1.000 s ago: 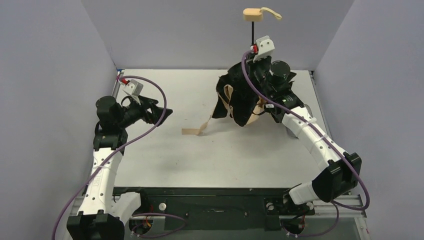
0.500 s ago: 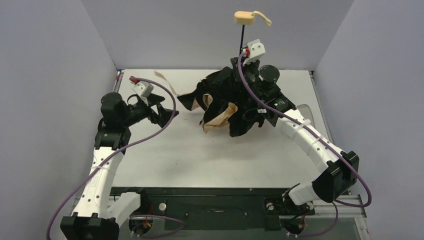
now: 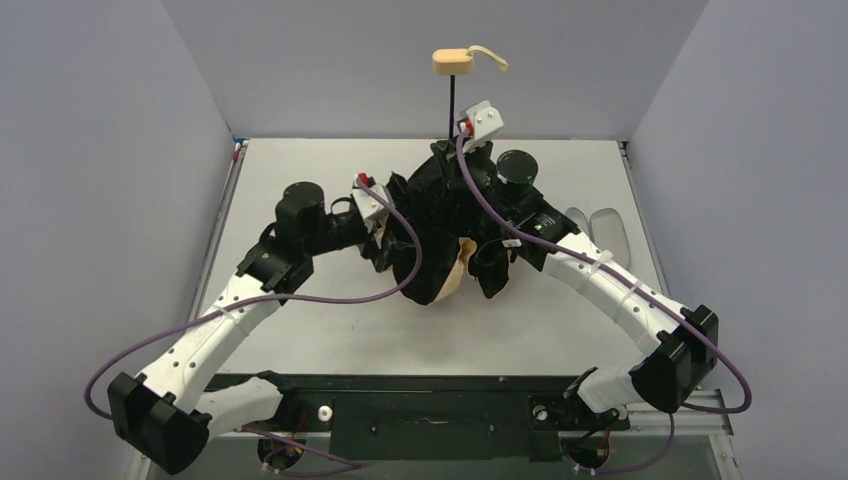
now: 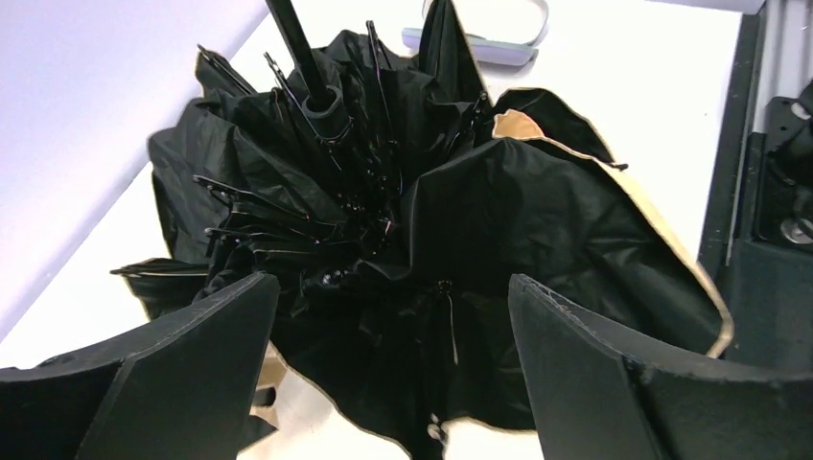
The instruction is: Open the umbrella
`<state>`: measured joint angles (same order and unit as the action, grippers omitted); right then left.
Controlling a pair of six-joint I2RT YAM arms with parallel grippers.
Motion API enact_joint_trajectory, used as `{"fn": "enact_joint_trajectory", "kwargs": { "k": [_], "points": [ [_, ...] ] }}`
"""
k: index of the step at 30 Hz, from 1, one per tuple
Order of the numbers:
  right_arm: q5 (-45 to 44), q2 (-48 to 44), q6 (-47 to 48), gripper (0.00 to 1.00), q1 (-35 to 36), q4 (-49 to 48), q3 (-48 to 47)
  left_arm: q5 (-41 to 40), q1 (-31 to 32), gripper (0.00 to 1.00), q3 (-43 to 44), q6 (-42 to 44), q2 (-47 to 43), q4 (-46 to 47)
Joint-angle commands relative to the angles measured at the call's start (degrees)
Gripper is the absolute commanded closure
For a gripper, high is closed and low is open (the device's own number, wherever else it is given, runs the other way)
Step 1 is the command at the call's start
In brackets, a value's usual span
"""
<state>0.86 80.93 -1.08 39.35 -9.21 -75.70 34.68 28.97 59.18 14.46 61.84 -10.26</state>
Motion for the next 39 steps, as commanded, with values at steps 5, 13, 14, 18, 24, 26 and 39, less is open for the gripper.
{"fn": "enact_joint_trajectory", "kwargs": {
  "k": [5,13,14,18,24,26,39],
  "points": [
    [-1.48,-5.58,0.62,1.00,3.19,-6.08,-0.17,-20.16,7.54,0.24,2.46,1.06,6.72,10.95],
    [-3.16,-6.97,2.01,1.00,4.72,-5.55,1.25,-25.45,8.28,0.45,2.15,2.13,8.10,13.67],
    [-3.20,-7.15,2.19,1.00,4.87,-5.49,1.45,-26.22,8.25,0.48,2.17,1.97,8.07,13.97],
    [-3.82,-7.48,4.47,1.00,5.13,-4.41,1.48,-20.27,6.59,0.51,4.91,-3.24,5.35,14.18],
    [-4.27,-7.87,5.00,1.00,4.81,-4.40,1.83,-21.24,6.75,0.56,9.39,-2.87,7.12,7.61],
    [-4.33,-7.71,4.91,1.00,4.97,-4.89,1.65,-23.81,7.24,0.59,9.13,-0.32,8.71,6.99],
    [-6.71,-7.53,3.20,1.00,4.56,-2.56,-3.42,-29.23,9.07,0.58,-0.16,12.01,8.00,3.21]
  ]
}}
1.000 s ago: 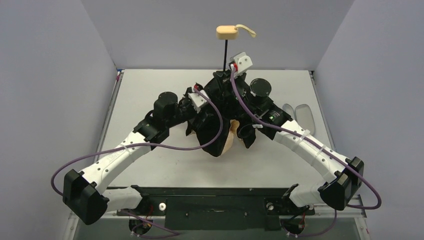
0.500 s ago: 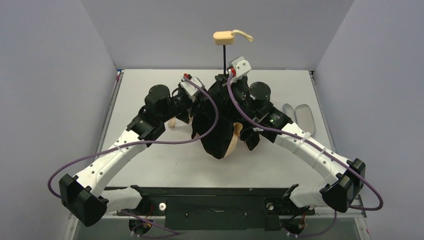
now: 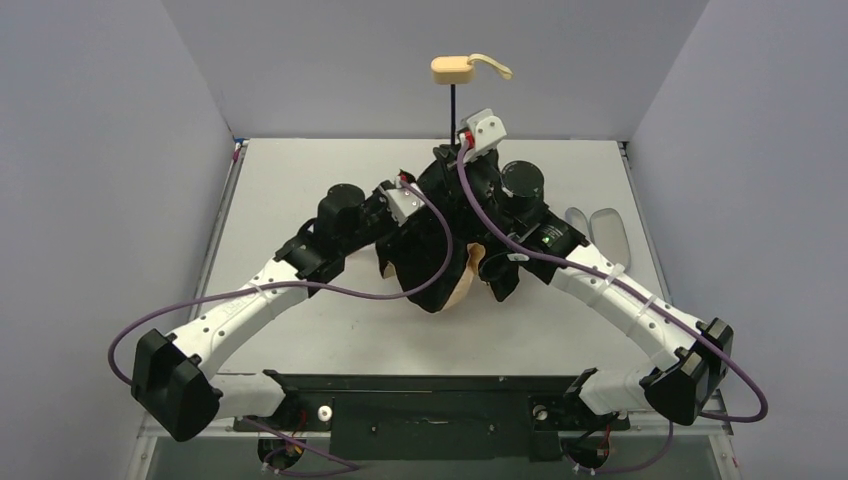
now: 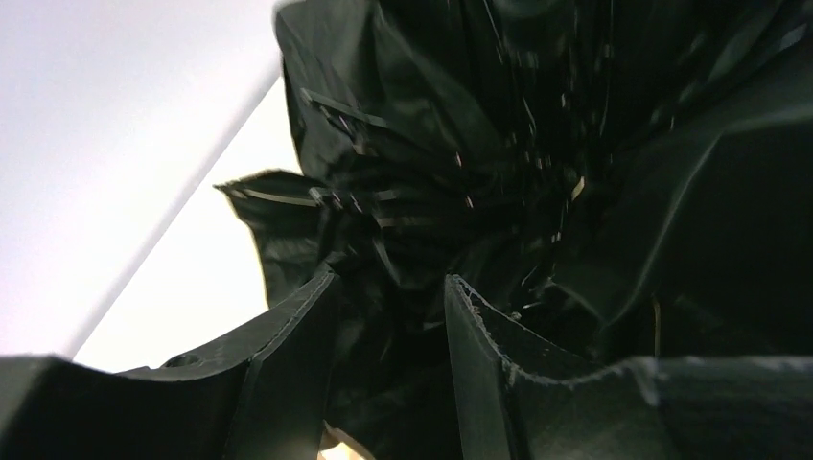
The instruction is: Open the umbrella
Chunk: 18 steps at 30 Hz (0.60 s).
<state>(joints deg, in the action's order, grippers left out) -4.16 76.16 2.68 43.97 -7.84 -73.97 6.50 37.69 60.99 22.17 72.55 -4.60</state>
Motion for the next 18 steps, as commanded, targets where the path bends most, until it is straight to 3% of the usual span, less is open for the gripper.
{"fn": "enact_joint_trajectory", "kwargs": {
  "k": [1,8,14,18],
  "points": [
    [-1.89,-2.68,-0.61,1.00,-0.36,-3.94,-5.44,-1.19,0.36,0.58,-3.50,4.77,-3.13,-2.97],
    [2.13,-2.20,-3.37,1.00,-4.18,-4.90,-5.14,-4.11,-2.41,0.56,-11.36,5.18,-8.50,-7.04],
    [10.31,-1.53,-3.65,1.00,-5.44,-14.07,3.05,6.73,-17.06,0.56,-15.15,-1.41,-9.38,-10.24],
    [15.67,2.22,-3.18,1.00,-5.13,-22.58,7.53,18.28,-26.86,0.49,-17.55,-7.04,-9.74,-7.45]
  ]
}}
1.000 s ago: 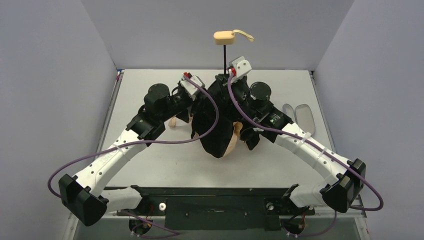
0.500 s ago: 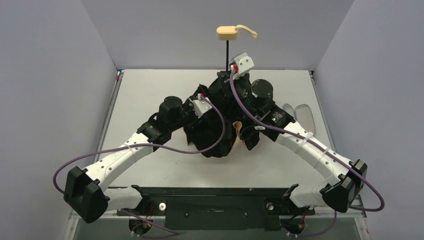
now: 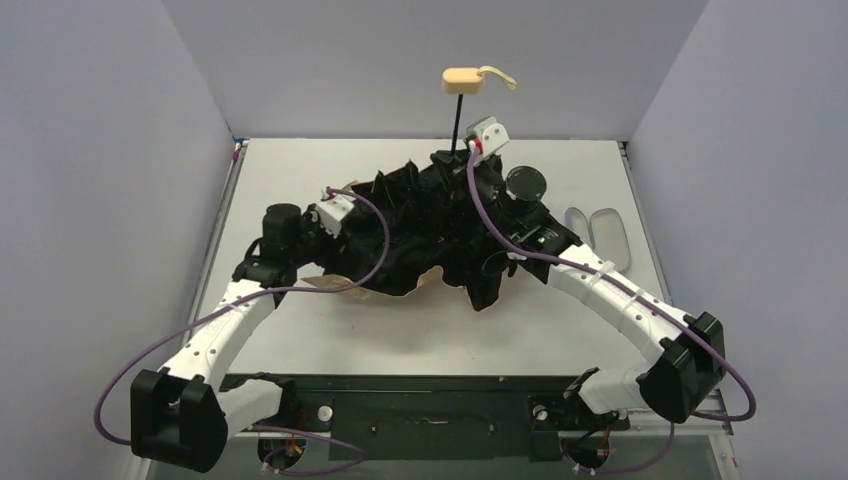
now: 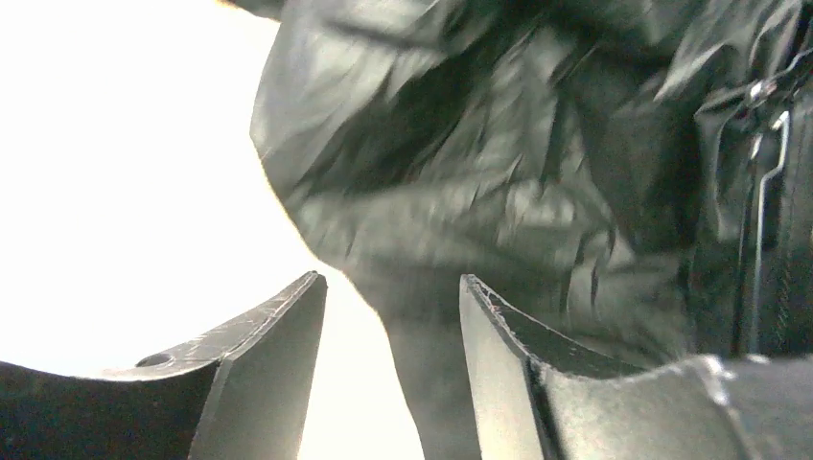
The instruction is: Open the umbrella
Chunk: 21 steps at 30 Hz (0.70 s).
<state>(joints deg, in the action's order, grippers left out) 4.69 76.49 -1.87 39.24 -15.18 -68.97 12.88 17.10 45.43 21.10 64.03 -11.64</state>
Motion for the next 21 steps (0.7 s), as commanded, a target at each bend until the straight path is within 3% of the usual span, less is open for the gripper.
{"fn": "enact_joint_trajectory", "kwargs": {
  "k": [1,6,11,13,16,18,21],
  "points": [
    [7.39,3.62,1.40,1.00,-0.22,-18.53,3.80,14.27,-7.94,0.47,-2.35,-7.21,-1.48,0.85],
    [8.47,9.47,2.49,1.00,0.55,-26.28,6.26,19.51,-9.80,0.38,-4.36,-13.08,-3.10,7.78],
    [7.34,10.40,1.88,1.00,1.54,-28.84,6.42,18.66,-8.31,0.40,-3.82,-24.05,-2.62,22.26],
    [7.16,10.10,2.62,1.00,2.10,-28.15,6.18,16.92,-6.24,0.42,-1.91,-25.88,-1.00,24.60],
    [6.87,9.90,4.04,1.00,2.63,-26.29,6.47,11.39,0.17,0.41,-0.65,-21.87,1.14,25.34],
    [5.41,9.58,2.93,1.00,1.12,-22.28,4.73,10.98,0.61,0.38,0.06,-23.38,2.06,26.16],
    [4.54,8.38,-0.32,1.00,-6.41,-15.85,0.85,10.56,-4.01,0.33,1.88,-29.52,2.14,25.49]
  ]
}}
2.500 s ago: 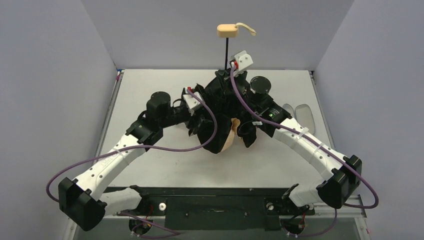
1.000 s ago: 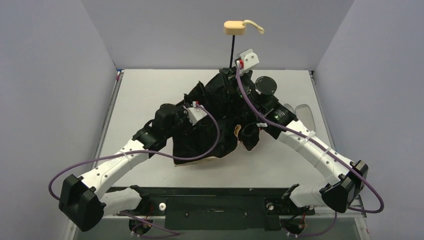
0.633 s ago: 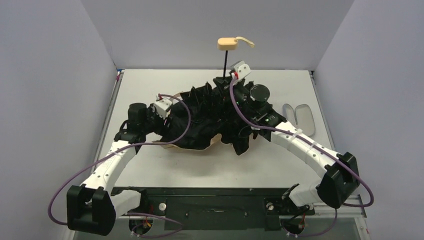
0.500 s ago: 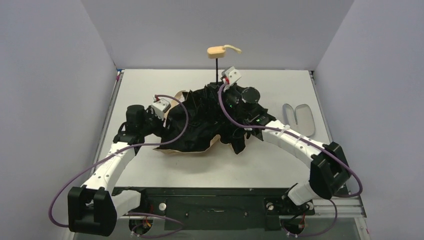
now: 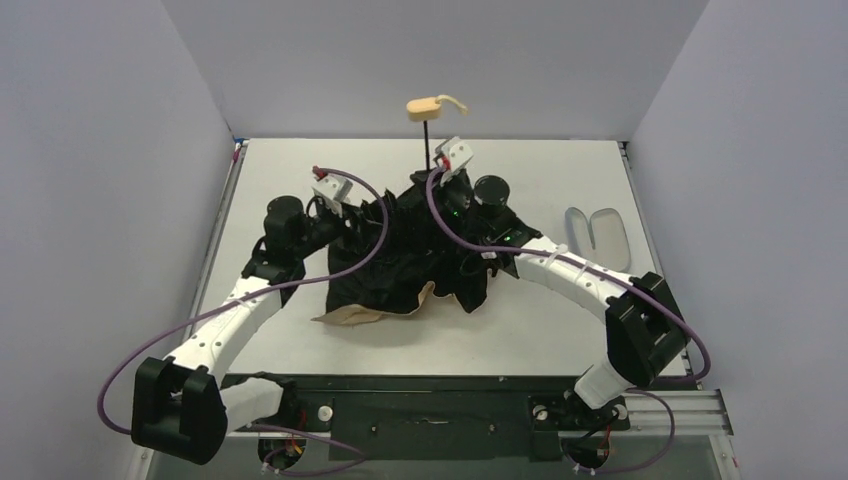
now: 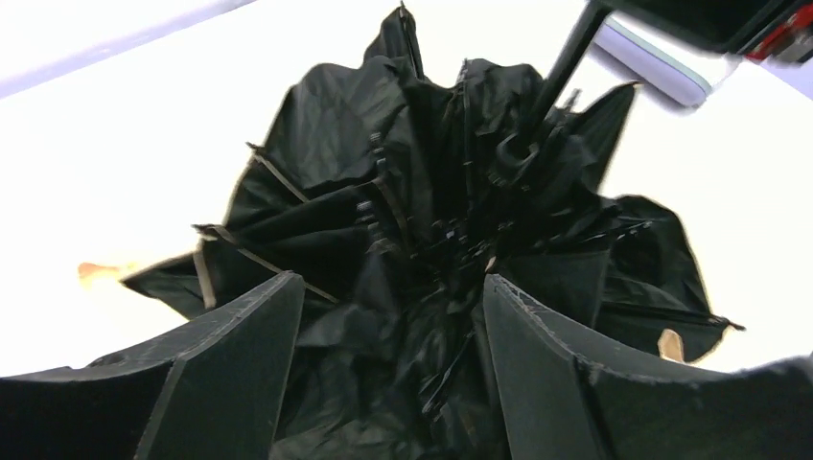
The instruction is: Open the umbrella
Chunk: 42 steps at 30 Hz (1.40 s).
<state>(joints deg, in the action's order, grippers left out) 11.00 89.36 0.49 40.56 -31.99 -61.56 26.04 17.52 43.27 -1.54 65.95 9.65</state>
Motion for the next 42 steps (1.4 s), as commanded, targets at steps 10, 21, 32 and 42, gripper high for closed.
{"fn": "enact_joint_trajectory", "kwargs": {
  "k": [10,21,32,42],
  "points": [
    [-1.34,-7.70,-6.81,1.00,-1.93,4.12,-13.53,0.69,-20.84,0.07,8.27,-6.72,-3.07,-2.92],
    [-1.67,-8.20,-1.71,1.00,-6.28,5.51,-12.61,9.00,-17.32,0.03,12.45,-0.28,-6.66,-4.94],
    [-0.17,-9.80,-6.42,1.00,-2.83,10.89,-16.58,13.00,-5.45,0.03,12.29,4.40,-6.24,-3.36],
    [-3.44,-12.28,-8.11,1.00,1.42,10.06,-15.24,6.44,9.15,0.17,13.33,6.23,-1.57,6.54]
  ]
}}
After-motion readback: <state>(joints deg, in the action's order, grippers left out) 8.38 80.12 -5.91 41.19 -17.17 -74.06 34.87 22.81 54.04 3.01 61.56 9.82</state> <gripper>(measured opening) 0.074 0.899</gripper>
